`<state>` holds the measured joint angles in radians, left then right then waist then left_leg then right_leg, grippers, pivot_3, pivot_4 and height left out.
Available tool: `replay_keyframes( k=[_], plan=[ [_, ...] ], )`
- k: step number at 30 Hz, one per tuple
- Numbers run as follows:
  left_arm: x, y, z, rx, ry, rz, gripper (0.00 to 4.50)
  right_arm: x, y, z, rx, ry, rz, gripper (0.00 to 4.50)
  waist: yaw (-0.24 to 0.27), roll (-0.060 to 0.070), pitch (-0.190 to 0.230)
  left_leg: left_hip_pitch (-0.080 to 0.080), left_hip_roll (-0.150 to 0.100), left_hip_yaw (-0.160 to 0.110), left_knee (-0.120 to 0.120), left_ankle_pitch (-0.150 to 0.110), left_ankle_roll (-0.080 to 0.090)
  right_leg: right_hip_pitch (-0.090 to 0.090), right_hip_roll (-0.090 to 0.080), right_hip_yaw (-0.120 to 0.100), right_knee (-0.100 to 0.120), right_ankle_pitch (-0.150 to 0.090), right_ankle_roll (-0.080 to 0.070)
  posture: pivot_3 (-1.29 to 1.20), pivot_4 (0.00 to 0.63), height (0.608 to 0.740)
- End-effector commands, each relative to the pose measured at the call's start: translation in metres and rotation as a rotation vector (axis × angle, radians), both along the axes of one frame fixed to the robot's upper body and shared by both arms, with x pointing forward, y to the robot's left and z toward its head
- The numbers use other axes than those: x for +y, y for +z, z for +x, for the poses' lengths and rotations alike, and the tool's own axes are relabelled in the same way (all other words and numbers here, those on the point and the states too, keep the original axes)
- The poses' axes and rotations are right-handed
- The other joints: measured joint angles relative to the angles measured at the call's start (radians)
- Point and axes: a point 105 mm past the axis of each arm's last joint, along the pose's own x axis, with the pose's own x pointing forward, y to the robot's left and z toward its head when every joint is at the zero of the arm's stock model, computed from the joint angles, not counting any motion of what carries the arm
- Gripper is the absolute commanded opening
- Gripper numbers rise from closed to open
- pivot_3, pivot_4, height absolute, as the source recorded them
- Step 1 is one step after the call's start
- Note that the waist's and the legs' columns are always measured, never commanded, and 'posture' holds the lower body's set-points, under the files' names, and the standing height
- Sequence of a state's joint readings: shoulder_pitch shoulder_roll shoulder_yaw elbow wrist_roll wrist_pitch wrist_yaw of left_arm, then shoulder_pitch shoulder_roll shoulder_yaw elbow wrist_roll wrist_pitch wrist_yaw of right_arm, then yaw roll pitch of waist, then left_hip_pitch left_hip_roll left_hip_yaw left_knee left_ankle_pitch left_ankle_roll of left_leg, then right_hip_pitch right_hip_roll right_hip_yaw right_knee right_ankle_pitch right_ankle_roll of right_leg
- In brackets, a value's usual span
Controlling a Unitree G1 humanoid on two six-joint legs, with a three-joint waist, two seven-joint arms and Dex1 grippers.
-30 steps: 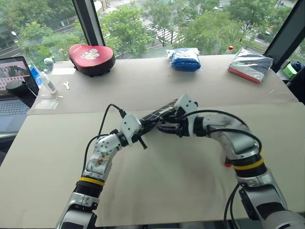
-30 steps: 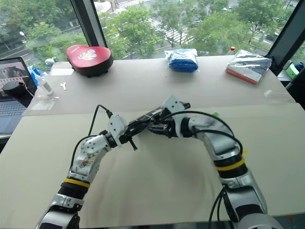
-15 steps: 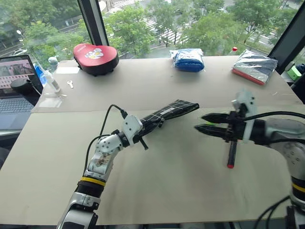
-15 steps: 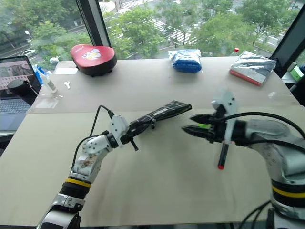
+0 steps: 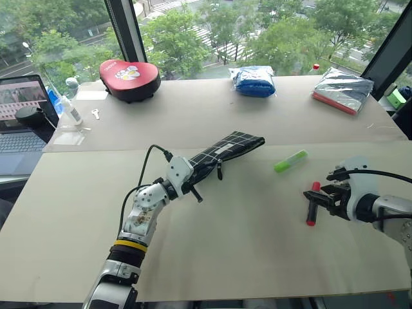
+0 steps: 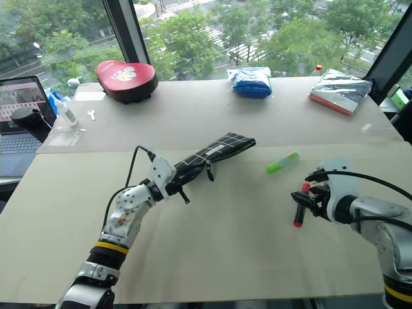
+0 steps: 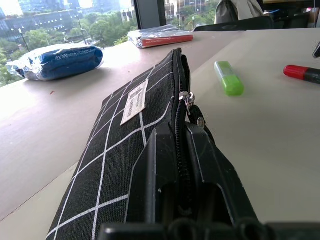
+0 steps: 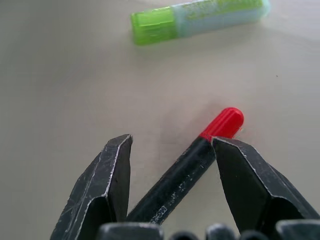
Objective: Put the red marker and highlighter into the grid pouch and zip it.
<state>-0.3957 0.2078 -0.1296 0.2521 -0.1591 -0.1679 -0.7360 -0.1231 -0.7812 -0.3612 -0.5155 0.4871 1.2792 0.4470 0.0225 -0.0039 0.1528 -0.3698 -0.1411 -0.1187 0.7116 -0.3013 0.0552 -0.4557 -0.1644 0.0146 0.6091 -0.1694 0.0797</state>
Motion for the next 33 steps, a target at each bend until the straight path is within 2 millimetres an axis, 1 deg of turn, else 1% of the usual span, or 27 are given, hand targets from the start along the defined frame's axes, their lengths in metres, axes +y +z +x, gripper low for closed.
replay_keyframes(
  k=[1,4,8,13,20,24,27,30,32,33],
  plan=[
    [-0.004,0.009,-0.001,-0.043,-0.018,-0.014,0.00,-0.012,0.014,0.001,-0.050,-0.054,-0.039,2.84,0.001,0.000,0.000,0.000,0.000,0.000,0.000,0.000,0.000,0.000,0.000,0.000,0.000,0.000,0.000,0.00,0.150,0.740],
    [-0.005,0.007,-0.001,-0.039,-0.018,-0.016,0.00,-0.017,0.013,-0.001,-0.045,-0.084,-0.045,2.84,0.001,0.000,0.000,0.000,0.000,0.000,0.000,0.000,0.000,0.000,0.000,0.000,0.000,0.000,0.000,0.00,0.150,0.740],
    [-0.005,0.007,-0.001,-0.035,-0.018,-0.020,0.00,-0.013,0.007,-0.003,-0.030,-0.106,-0.007,2.84,0.002,0.000,0.000,0.000,0.000,0.000,0.000,0.000,0.000,0.000,0.000,0.000,0.000,0.000,0.000,0.00,0.150,0.740],
    [-0.004,0.007,0.001,-0.032,-0.014,-0.024,0.00,-0.005,-0.006,-0.007,0.011,-0.112,0.040,2.84,0.002,0.000,0.000,0.000,0.000,0.000,0.000,0.000,0.000,0.000,0.000,0.000,0.000,0.000,0.000,0.00,0.150,0.740],
    [-0.002,0.007,0.000,-0.028,-0.003,-0.028,0.00,-0.008,-0.029,-0.020,0.086,-0.148,0.035,2.84,0.003,0.000,0.000,0.000,0.000,0.000,0.000,0.000,0.000,0.000,0.000,0.000,0.000,0.000,0.000,0.00,0.150,0.740],
    [-0.001,0.007,0.000,-0.029,-0.002,-0.029,0.00,-0.005,-0.036,-0.024,0.102,-0.149,0.047,2.84,0.004,-0.001,-0.001,0.001,0.000,0.000,0.000,0.000,0.000,0.001,0.001,0.000,0.000,0.000,0.000,0.00,0.150,0.740],
    [-0.001,0.009,0.001,-0.031,0.001,-0.029,0.00,-0.003,-0.043,-0.024,0.109,-0.148,0.046,2.13,0.005,-0.002,-0.001,0.001,0.000,0.000,0.000,0.000,0.000,0.001,0.001,0.000,0.000,0.000,0.000,0.00,0.150,0.740],
    [-0.001,0.010,0.002,-0.035,0.000,-0.030,0.00,-0.004,-0.044,-0.023,0.104,-0.150,0.043,1.14,0.005,-0.003,-0.002,0.001,0.000,0.000,0.000,0.000,0.000,0.001,0.001,0.000,0.000,0.000,0.000,0.00,0.150,0.740],
    [-0.001,0.011,0.002,-0.038,0.001,-0.029,0.00,-0.008,-0.040,-0.021,0.084,-0.158,0.039,0.53,0.004,-0.004,-0.002,0.002,0.000,0.000,0.000,0.000,0.000,0.001,0.001,0.000,0.000,0.000,0.000,0.00,0.150,0.740],
    [-0.001,0.011,0.003,-0.039,0.001,-0.029,0.00,-0.008,-0.039,-0.020,0.078,-0.157,0.038,0.48,0.004,-0.004,-0.002,0.002,0.001,0.000,0.000,0.000,0.000,0.001,0.001,0.000,0.000,0.000,0.000,0.00,0.150,0.740]
  ],
)
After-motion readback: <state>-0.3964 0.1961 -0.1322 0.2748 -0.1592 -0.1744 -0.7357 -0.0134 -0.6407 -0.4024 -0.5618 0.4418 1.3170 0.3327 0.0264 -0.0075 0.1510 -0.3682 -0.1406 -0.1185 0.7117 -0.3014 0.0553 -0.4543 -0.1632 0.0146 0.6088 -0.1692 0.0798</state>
